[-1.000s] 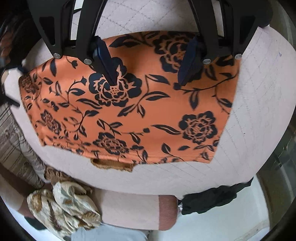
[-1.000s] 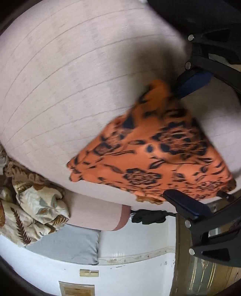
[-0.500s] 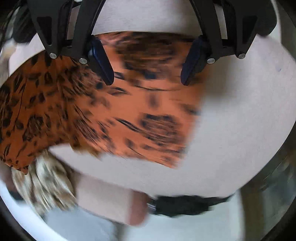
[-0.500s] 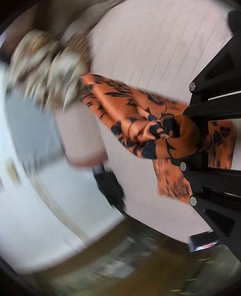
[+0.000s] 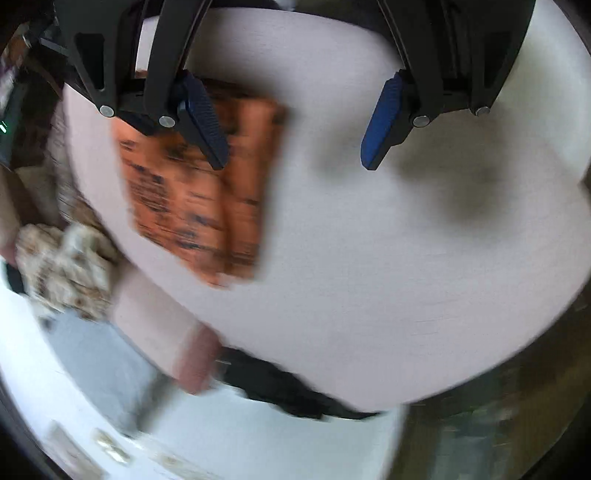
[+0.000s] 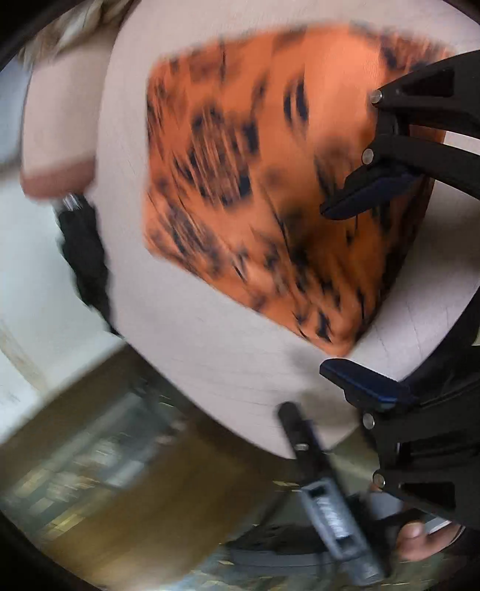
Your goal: Fold small clothes
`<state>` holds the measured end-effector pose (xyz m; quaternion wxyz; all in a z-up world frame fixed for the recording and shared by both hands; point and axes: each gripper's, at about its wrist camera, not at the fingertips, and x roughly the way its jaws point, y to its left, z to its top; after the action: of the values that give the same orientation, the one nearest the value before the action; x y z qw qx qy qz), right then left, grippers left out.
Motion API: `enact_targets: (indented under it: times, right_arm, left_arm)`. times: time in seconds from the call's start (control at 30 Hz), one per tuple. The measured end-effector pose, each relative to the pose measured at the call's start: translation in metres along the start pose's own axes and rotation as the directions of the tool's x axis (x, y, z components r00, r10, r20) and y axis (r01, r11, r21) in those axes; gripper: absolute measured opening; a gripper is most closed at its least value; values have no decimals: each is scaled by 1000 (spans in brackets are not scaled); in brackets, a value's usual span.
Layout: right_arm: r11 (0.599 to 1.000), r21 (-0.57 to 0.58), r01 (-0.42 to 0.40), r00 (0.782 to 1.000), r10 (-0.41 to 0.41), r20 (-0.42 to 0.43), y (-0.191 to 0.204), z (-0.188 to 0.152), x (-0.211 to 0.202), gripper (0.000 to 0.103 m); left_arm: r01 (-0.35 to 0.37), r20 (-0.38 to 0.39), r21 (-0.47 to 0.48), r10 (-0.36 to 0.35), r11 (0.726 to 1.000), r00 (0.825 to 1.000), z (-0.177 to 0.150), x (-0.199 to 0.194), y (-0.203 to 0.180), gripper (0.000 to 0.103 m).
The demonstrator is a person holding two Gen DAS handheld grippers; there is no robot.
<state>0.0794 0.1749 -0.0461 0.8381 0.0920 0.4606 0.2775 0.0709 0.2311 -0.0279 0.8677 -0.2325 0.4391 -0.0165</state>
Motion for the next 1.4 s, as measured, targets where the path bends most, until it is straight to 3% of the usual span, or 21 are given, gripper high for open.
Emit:
enact_targets:
  times: [0.07,0.13,0.27,0.33,0.4,0.47,0.5,0.57,0.6,0.67,0.7,0.77,0.87,0.93,0.97,1.03,1.23,1.33,1.4]
  right_arm:
    - [997,72,14,999,-17,43,-19,-6,-23,81]
    - [990,142,24,997,-33,64,-41,-15,-39,81]
    - [976,215,25,997,-40,67,-68,-20,-49,81]
    - [975,222,20,997,-37,75,-74,-21,-55,81]
    - [976,220,13,997,-30,74,-71,-23,-58,81]
    - [976,219,8,997,-25,74,-71,-21,-54,81]
    - [977,215,3,997,-20,74,-72,-23,-58,81]
    - [977,215,-3,997,-13,73,-72,-21,-55,81]
    - [976,218,-1,997,-14,70,-73,-20,-51,81]
    - [974,224,1,998,-17,69,-74,-19,-52,81]
    - [975,224,3,997,-20,77,-75,-18,-54,81]
    - [975,223,7,996,-26,83,-76,-14,-56,81]
    - [975,222,8,996,-26,80,-75,-11,-53,81]
    - [976,216,6,998,-20,62,-73,-12,-50,81]
    - [978,210,5,998,-17,53,-73,-13,-48,81]
    - [982,186,19,999,-26,34,-70,-15,-45,81]
    - [976,215,33,998,-45,51,-80,-15,-52,82]
    - [955,296,30,996,-52,66,-99,-19,-58,87]
    - [915,402,4,998,-28,54,-124,-27,-57,87]
  left_arm:
    - [53,-28,82,-51,995,998,-5,8,-28,75]
    - [42,-83,135,-31,990,996,-13,28,-48,75]
    - [49,-201,82,-31,995,979,-22,62,-49,74]
    - [76,-222,65,-59,995,973,-24,66,-49,70]
    - [103,-264,48,-87,993,961,-21,71,-49,48]
    - [93,-316,-2,-89,996,945,-16,85,-44,38]
    - [105,-327,-29,-108,994,939,-14,88,-41,22]
    - [122,-340,-89,-145,989,929,-11,90,-32,12]
    - [133,-320,-95,-156,987,935,-7,83,-32,11]
    - [113,-187,48,-102,992,977,2,44,-51,11]
    - [97,-112,132,-82,986,990,6,23,-65,11]
    - [74,-50,219,-65,973,997,10,0,-80,11]
    - [7,-91,204,12,979,996,7,25,-64,12]
    - [-28,-193,127,53,992,980,-6,64,-35,12]
    - [-20,-228,80,38,997,973,-14,77,-22,13]
    - [9,-198,53,1,999,980,-18,74,-19,13]
    - [-2,-196,64,14,998,981,-20,76,-25,16]
    - [-12,-205,64,25,998,978,-20,67,-19,19]
    - [-46,-189,70,58,996,980,-14,49,-23,24]
